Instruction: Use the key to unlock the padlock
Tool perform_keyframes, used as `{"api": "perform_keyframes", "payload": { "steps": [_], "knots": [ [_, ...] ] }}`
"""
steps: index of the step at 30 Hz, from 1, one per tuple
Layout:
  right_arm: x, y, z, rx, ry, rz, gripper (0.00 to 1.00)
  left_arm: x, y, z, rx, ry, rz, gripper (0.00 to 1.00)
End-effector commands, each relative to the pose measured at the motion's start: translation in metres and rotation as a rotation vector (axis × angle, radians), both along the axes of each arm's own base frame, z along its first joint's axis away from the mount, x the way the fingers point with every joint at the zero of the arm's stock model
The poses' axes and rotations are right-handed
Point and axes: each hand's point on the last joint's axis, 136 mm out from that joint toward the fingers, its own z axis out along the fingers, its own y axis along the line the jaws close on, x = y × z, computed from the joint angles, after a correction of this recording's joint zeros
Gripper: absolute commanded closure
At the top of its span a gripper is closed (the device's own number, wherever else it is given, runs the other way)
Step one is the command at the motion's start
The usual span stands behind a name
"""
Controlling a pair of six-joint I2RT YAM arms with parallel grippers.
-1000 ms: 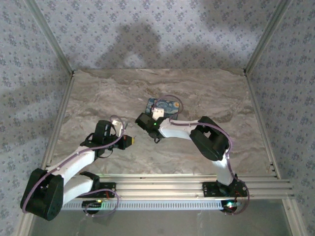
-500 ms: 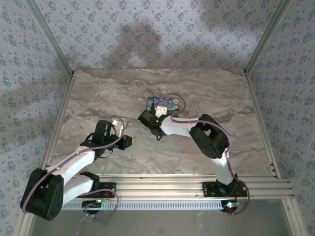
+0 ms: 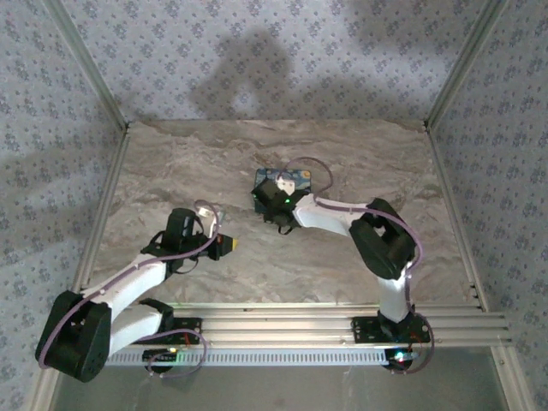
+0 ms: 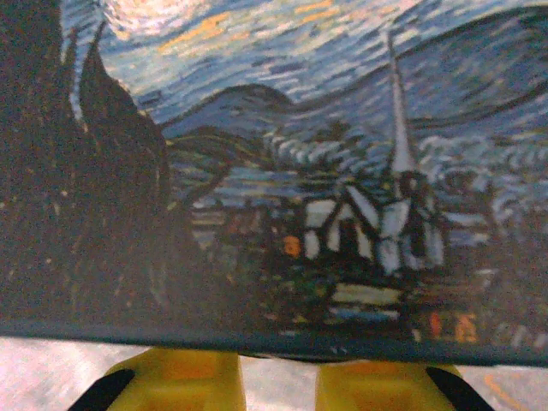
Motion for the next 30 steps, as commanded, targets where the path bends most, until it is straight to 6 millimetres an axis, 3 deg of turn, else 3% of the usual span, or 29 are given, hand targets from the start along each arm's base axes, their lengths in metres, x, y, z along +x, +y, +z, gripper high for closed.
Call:
{"api": "perform_keyframes", "payload": {
  "steps": [1, 6, 15, 30],
  "knots": [
    [-0.011, 0.003, 0.023, 0.121, 0.075, 0.058, 0.99, 0.009, -0.023, 0.028, -0.033, -0.147, -0.093, 1.00],
    [-0.018, 0.005, 0.034, 0.203, 0.166, 0.119, 1.00, 0.019, -0.047, 0.034, -0.047, -0.227, -0.142, 1.00],
    [-0.018, 0.004, 0.036, 0.327, 0.268, 0.160, 1.00, 0.038, -0.071, 0.015, -0.087, -0.239, -0.190, 1.00],
    [-0.018, 0.001, 0.045, 0.465, 0.359, 0.130, 1.00, 0.064, -0.084, -0.004, -0.045, -0.342, -0.142, 1.00]
  ]
}}
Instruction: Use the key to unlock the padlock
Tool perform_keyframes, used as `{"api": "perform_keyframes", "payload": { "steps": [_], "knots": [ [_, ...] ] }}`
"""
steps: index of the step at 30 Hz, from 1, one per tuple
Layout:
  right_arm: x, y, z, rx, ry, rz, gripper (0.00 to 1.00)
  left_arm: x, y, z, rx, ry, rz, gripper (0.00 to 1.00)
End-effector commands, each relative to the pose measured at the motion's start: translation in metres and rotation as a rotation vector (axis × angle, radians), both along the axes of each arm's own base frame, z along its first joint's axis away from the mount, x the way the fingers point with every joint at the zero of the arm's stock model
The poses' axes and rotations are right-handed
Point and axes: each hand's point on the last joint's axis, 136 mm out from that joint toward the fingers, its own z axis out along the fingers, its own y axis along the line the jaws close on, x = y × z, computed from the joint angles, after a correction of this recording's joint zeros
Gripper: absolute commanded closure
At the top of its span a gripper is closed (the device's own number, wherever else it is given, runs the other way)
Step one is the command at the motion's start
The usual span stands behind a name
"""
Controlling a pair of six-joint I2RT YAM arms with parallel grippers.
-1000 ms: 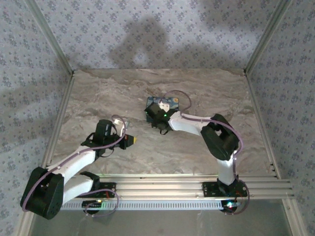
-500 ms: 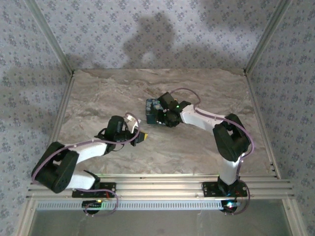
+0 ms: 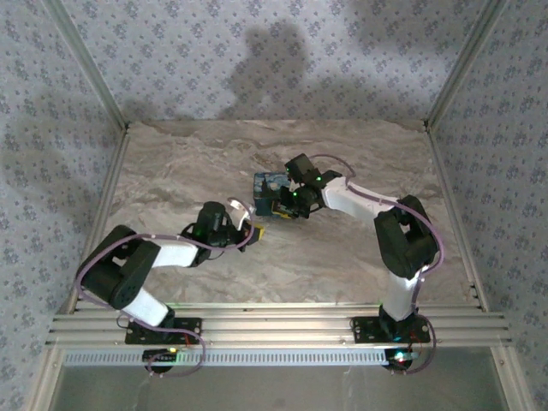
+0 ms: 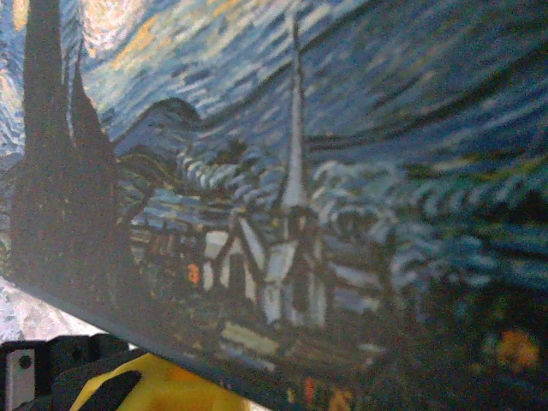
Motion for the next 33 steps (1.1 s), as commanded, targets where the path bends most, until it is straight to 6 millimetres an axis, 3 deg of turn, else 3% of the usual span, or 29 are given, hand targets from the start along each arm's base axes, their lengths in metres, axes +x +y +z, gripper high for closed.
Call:
{"api": "perform_keyframes", "payload": {
  "steps": [1, 20, 33],
  "knots": [
    [-0.003, 0.004, 0.018, 0.056, 0.015, -0.003, 1.00, 0.018, -0.009, 0.014, -0.038, -0.090, 0.014, 1.00],
    [-0.002, 0.001, 0.016, 0.072, 0.040, -0.038, 1.00, 0.029, -0.021, 0.013, -0.183, -0.092, 0.041, 1.00],
    [0.003, -0.002, 0.019, 0.083, 0.018, -0.080, 1.00, 0.018, -0.014, -0.008, -0.159, -0.005, 0.066, 1.00]
  ]
}}
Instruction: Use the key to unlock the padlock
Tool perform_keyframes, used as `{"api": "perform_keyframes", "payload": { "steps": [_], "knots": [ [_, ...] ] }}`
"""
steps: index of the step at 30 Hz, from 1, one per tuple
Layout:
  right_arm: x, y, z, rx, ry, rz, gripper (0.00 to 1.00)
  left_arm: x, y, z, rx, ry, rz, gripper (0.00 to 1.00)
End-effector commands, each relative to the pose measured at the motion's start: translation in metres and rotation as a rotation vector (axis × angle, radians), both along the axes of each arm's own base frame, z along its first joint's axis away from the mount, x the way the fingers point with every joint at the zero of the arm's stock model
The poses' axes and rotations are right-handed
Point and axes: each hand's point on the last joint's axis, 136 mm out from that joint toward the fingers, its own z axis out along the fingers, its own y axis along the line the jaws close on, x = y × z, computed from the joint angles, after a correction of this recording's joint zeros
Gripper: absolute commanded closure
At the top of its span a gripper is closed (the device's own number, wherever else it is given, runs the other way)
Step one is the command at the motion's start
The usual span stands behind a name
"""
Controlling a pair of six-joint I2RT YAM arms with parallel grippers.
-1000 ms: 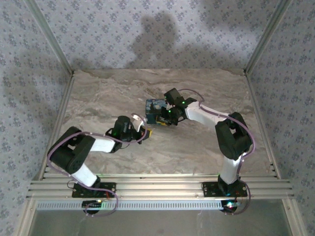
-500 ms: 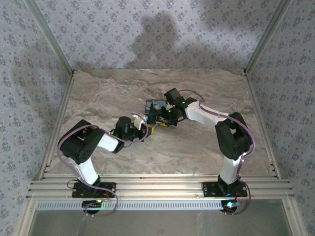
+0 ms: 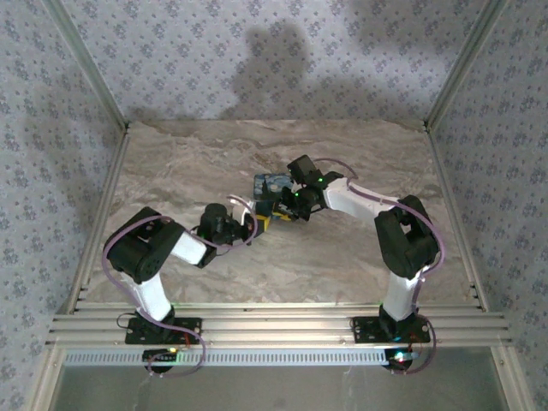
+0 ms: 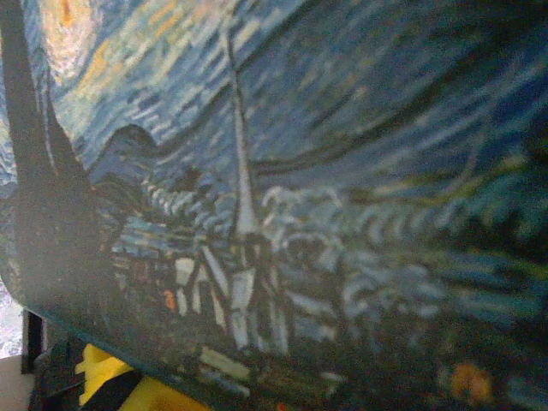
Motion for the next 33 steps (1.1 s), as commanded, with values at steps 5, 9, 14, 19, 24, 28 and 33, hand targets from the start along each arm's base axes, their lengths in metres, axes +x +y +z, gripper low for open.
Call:
{"api": "perform_keyframes", "payload": {
  "steps": [5, 9, 14, 19, 24, 28, 33],
  "knots": [
    [0.008, -0.001, 0.026, 0.042, -0.058, -0.034, 1.00, -0.015, 0.000, -0.015, -0.012, 0.078, -0.016, 1.00],
    [0.008, -0.003, 0.025, 0.039, -0.060, -0.038, 1.00, -0.020, -0.004, -0.013, -0.020, 0.077, -0.035, 1.00],
    [0.006, -0.003, 0.022, 0.036, -0.051, -0.036, 1.00, -0.015, -0.006, -0.004, -0.052, 0.060, -0.014, 1.00],
    [0.005, -0.005, 0.019, 0.033, -0.047, -0.036, 1.00, -0.008, -0.007, 0.007, -0.090, 0.044, 0.010, 1.00],
    [0.004, -0.004, 0.019, 0.038, -0.044, -0.036, 1.00, -0.002, -0.011, 0.013, -0.113, 0.041, 0.016, 1.00],
    [0.003, -0.005, 0.017, 0.036, -0.040, -0.035, 1.00, 0.001, -0.013, 0.016, -0.141, 0.039, 0.025, 1.00],
    [0.002, -0.004, 0.016, 0.040, -0.036, -0.036, 1.00, 0.004, -0.013, 0.014, -0.155, 0.045, 0.039, 1.00]
  ]
}}
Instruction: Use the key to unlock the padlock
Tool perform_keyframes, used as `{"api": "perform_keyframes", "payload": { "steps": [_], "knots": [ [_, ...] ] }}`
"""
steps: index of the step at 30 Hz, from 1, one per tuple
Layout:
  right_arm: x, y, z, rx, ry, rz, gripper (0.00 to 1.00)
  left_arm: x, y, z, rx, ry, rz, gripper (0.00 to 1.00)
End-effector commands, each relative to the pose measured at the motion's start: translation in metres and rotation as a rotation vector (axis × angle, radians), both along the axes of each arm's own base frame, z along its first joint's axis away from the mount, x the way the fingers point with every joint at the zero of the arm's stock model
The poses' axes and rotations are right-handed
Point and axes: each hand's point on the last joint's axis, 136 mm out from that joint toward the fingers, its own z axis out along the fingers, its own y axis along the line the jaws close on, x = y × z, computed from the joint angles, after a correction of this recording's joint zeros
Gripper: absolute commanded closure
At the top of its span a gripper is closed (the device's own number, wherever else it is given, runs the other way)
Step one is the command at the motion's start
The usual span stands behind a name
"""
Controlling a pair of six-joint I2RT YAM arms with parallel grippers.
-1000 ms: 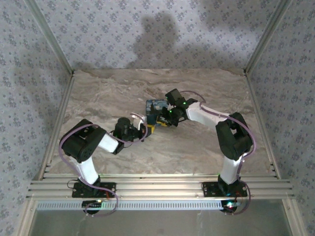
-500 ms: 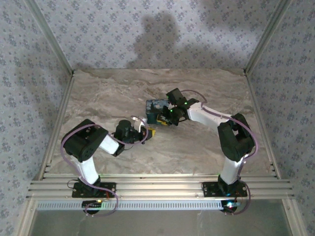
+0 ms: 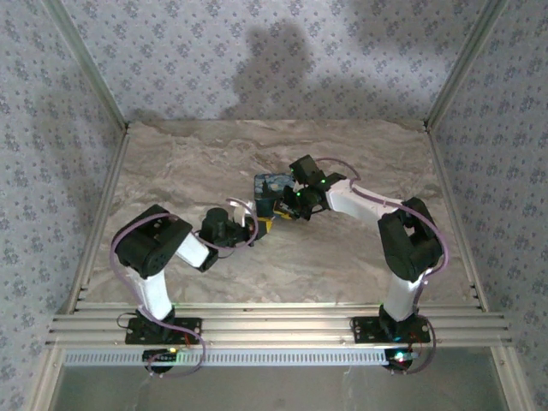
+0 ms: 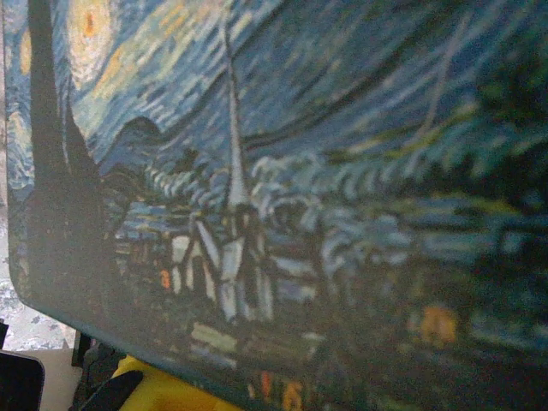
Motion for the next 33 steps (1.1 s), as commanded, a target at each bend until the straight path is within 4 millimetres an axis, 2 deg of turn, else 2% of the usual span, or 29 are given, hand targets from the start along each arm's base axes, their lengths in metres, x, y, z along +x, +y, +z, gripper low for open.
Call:
{"api": "perform_keyframes", "payload": {
  "steps": [1, 14, 20, 25, 33],
  "knots": [
    [0.000, -0.002, 0.011, 0.026, -0.013, -0.013, 1.00, 0.009, -0.005, 0.015, -0.051, -0.042, 0.018, 1.00],
    [-0.003, 0.004, 0.011, 0.061, 0.005, -0.009, 1.00, 0.015, -0.016, 0.020, -0.137, -0.018, -0.007, 1.00],
    [-0.012, 0.007, 0.003, 0.057, 0.033, 0.013, 1.00, 0.016, -0.023, 0.034, -0.188, -0.028, -0.044, 1.00],
    [-0.020, 0.008, 0.000, 0.047, 0.044, 0.060, 1.00, 0.016, -0.021, 0.039, -0.194, -0.042, -0.057, 1.00],
    [-0.030, 0.006, 0.012, 0.017, 0.040, 0.147, 1.00, 0.011, -0.016, 0.053, -0.203, -0.081, -0.076, 1.00]
  ]
}}
